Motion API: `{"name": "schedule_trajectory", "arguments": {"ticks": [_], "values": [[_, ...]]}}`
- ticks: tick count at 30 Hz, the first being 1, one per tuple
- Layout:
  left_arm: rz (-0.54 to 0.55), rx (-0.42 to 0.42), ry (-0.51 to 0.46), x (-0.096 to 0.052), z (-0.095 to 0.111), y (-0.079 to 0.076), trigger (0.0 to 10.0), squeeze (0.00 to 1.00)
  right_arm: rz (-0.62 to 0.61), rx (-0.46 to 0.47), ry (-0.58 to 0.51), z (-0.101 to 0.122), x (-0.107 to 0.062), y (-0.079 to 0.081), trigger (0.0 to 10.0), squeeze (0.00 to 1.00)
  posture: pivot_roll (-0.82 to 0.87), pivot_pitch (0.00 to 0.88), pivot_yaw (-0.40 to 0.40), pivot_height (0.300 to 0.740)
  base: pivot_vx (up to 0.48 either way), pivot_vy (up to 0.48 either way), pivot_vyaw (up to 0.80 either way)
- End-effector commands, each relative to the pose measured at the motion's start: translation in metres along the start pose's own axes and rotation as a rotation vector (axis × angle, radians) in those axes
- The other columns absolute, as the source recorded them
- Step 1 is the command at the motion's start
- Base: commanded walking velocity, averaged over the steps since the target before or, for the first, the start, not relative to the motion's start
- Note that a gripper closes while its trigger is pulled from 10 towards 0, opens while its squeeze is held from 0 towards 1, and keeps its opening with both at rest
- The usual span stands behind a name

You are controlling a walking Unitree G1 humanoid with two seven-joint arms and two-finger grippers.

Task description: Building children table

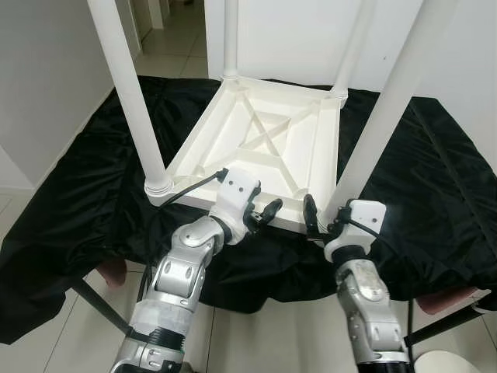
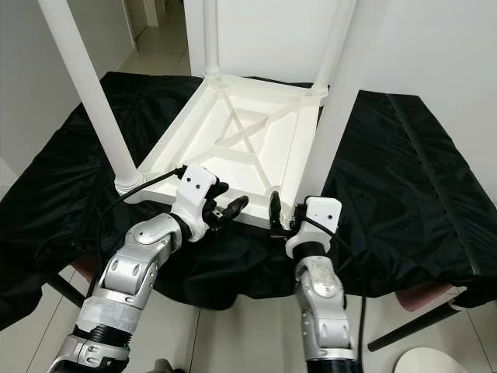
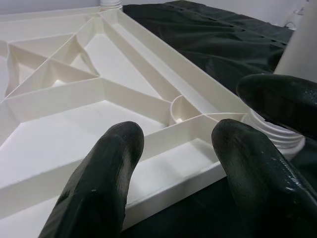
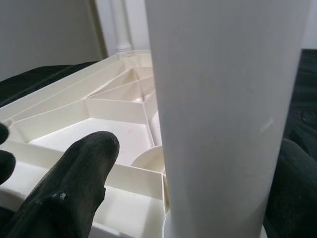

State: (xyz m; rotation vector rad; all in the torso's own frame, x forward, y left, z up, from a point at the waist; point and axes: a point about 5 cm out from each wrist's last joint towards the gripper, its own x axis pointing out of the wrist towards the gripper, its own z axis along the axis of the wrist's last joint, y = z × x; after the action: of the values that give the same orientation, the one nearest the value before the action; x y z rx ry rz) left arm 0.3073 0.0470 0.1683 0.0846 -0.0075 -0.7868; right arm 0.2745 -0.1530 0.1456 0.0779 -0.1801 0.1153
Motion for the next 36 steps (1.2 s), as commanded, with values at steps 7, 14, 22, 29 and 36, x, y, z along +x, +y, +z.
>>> {"name": "schedule_trajectory", "arguments": {"ticks": [7, 14, 22, 29, 36], "values": [[-0.143, 0.043, -0.007, -0.007, -0.005, -0.010, 10.0, 0.00, 0.233, -0.083, 0.052, 0.000, 0.014, -0.019, 10.0, 0.00, -0.03, 0.000, -0.002, 0.740, 0.000, 0.000, 0.00], [-0.293, 0.043, -0.022, -0.012, -0.008, -0.022, 10.0, 0.00, 0.412, -0.135, 0.105, -0.006, 0.022, -0.024, 10.0, 0.00, -0.03, 0.000, 0.010, 0.740, 0.000, 0.000, 0.00], [-0.350, 0.070, -0.022, -0.008, -0.011, -0.030, 10.0, 0.00, 0.562, -0.196, 0.191, -0.016, 0.023, -0.032, 7.5, 0.00, -0.02, 0.000, 0.011, 0.740, 0.000, 0.000, 0.00], [-0.332, 0.042, -0.045, -0.006, -0.006, -0.027, 10.0, 0.00, 0.565, -0.215, 0.224, -0.018, 0.022, -0.043, 0.0, 0.00, -0.02, 0.000, 0.008, 0.740, 0.000, 0.000, 0.00], [-0.332, 0.042, -0.036, -0.009, -0.009, -0.027, 10.0, 0.00, 0.532, -0.188, 0.231, -0.021, 0.021, -0.051, 0.0, 0.00, -0.01, 0.000, 0.008, 0.740, 0.000, 0.000, 0.00]]}}
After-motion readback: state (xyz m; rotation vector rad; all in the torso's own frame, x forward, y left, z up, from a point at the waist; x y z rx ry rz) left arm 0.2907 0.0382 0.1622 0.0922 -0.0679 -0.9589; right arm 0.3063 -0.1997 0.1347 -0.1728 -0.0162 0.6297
